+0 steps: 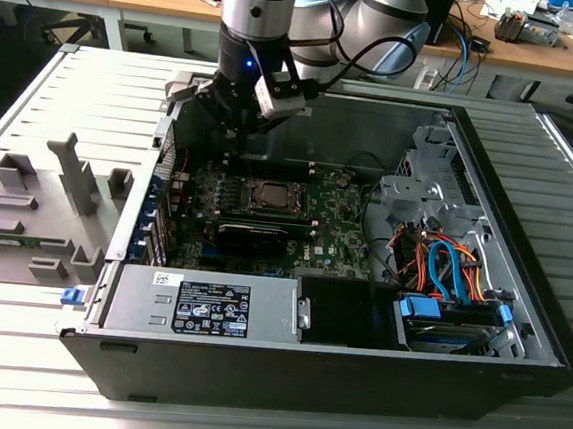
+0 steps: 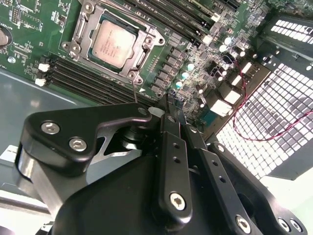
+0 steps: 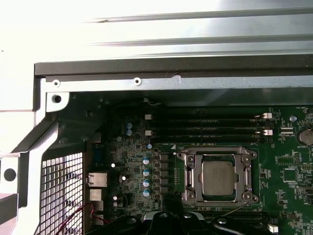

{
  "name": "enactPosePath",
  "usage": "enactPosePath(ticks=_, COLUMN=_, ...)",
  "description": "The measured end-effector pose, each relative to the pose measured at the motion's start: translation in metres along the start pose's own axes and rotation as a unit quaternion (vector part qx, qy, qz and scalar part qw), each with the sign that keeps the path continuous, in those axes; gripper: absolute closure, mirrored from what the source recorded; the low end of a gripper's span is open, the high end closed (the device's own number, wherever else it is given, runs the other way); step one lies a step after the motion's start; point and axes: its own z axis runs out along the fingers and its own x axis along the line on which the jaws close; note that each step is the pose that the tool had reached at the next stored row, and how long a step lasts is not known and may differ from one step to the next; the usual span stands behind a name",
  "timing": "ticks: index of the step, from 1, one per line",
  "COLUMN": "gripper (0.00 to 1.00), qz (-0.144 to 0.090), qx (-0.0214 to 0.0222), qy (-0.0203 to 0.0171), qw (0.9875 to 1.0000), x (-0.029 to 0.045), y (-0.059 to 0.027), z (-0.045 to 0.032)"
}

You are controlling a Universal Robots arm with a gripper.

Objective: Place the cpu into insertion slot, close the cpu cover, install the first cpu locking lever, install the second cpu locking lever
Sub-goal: 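Install the first cpu locking lever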

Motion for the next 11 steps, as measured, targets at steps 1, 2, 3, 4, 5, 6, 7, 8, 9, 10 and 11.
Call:
enactPosePath(ticks=1, gripper=0.89, qz=0.000, qx=0.0000, qy=0.0000, qw=1.0000, x=0.0001, y=0.0000, z=0.0000)
enactPosePath(ticks=2, gripper=0.89, qz=0.000, qx=0.0000, qy=0.0000, qw=1.0000, x=0.0001, y=-0.0001, z=0.0001)
enactPosePath(ticks=3, gripper=0.89, qz=0.000, qx=-0.0005, qy=0.0000, qw=1.0000, x=0.0002, y=-0.0001, z=0.0002)
enactPosePath(ticks=4, gripper=0.89, qz=0.000, qx=-0.0015, qy=0.0001, qw=1.0000, x=0.0004, y=-0.0001, z=0.0001)
enactPosePath(ticks=5, gripper=0.89, qz=0.000, qx=-0.0029, qy=0.0000, qw=1.0000, x=0.0005, y=-0.0001, z=0.0002)
enactPosePath(ticks=6, gripper=0.89, qz=0.000, qx=-0.0041, qy=0.0000, qw=1.0000, x=0.0007, y=0.0000, z=0.0002)
enactPosePath(ticks=7, gripper=0.89, qz=0.000, qx=-0.0053, qy=0.0001, qw=1.0000, x=0.0008, y=0.0000, z=0.0002)
enactPosePath(ticks=8, gripper=0.89, qz=0.000, qx=-0.0057, qy=0.0000, qw=1.0000, x=0.0009, y=0.0000, z=0.0003)
enactPosePath(ticks=9, gripper=0.89, qz=-0.001, qx=-0.0058, qy=0.0000, qw=1.0000, x=0.0010, y=0.0000, z=0.0004)
enactPosePath(ticks=10, gripper=0.89, qz=-0.001, qx=-0.0059, qy=0.0000, qw=1.0000, x=0.0011, y=0.0000, z=0.0004)
enactPosePath(ticks=11, gripper=0.89, qz=-0.002, qx=-0.0058, qy=0.0001, qw=1.0000, x=0.0013, y=0.0000, z=0.0004)
